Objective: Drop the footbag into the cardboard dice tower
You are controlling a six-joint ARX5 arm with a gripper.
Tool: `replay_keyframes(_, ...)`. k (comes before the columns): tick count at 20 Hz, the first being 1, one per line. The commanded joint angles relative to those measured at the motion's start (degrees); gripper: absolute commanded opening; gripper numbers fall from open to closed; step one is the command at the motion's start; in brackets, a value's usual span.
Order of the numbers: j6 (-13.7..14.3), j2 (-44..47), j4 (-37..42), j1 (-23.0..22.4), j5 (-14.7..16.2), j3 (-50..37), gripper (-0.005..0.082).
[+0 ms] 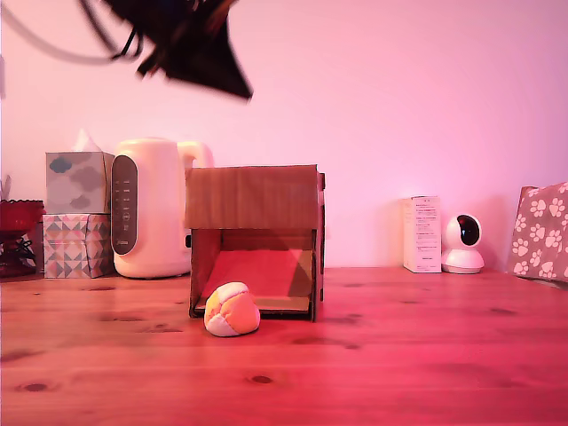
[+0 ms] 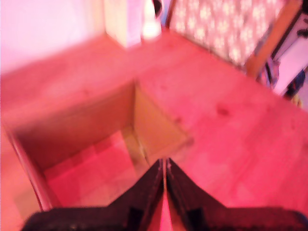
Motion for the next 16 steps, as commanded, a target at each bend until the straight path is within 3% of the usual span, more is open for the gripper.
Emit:
replay_keyframes(1,0.48,-3.93,4.11,0.20,0.17,-4.63,-0.0021)
replay_keyframes(4,0.35,-10.45,10.80,1.11,0.13,-14.64,-0.0021)
replay_keyframes(8,-2.10,-19.15,16.15,3.43,0.02,-26.77,-0.0021)
replay_keyframes(13,-4.26,-30.18,16.02,6.99,0.00,-37.09,-0.0021)
replay_keyframes(16,-4.70,-34.84,12.87,7.15,-1.07,-38.95,-0.0021)
